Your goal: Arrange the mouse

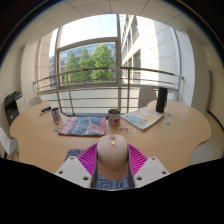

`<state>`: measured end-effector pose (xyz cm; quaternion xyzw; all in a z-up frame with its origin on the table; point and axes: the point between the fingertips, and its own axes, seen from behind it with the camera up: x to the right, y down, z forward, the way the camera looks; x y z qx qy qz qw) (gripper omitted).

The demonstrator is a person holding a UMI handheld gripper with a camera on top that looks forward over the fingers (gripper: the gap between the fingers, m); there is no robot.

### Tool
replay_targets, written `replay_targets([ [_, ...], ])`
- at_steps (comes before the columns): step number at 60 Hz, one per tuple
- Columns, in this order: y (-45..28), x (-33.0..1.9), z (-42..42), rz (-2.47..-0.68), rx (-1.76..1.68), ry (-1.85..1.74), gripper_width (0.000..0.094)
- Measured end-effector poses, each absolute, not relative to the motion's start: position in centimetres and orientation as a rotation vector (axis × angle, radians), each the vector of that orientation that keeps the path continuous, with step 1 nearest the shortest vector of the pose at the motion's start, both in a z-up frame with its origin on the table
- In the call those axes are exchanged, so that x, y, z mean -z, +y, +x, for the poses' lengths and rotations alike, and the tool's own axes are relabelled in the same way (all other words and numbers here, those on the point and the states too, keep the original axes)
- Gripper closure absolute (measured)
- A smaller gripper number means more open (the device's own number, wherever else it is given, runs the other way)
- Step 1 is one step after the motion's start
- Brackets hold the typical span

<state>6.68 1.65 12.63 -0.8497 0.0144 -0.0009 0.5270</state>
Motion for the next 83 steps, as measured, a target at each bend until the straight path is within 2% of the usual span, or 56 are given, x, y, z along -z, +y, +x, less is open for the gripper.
replay_targets([
  [6, 0.9, -6.0, 4.4, -2.166, -0.02, 0.01, 0.0513],
  [7, 1.0, -3.2, 3.7, -2.17, -0.02, 0.008, 0.0514],
  [13, 0.2, -1.2, 3.2, -2.213, 0.002, -0.008, 0.0482],
  [20, -0.4, 0.9, 2.6, -2.268, -0.004, -0.006, 0.0388],
  [23, -0.7, 0.4, 2.7, -2.263, 0.007, 0.01, 0.031],
  [27, -1.0, -1.5, 2.7, -2.236, 0.022, 0.01, 0.0083],
  [30, -1.8, -3.4, 2.6, -2.222, 0.04, 0.002, 0.0111],
  [34, -3.0, -5.9, 2.5, -2.199, 0.061, 0.008, 0.0078],
  [45, -8.1, -12.8, 0.8, -2.15, 0.054, 0.0, 0.0089],
  [55, -13.9, -16.9, -0.4, -2.11, 0.065, -0.005, 0.0089],
  [69, -23.1, -18.7, -1.3, -2.111, 0.083, 0.014, 0.0089],
  [83, -28.2, -19.2, -1.8, -2.111, 0.106, -0.004, 0.0091],
])
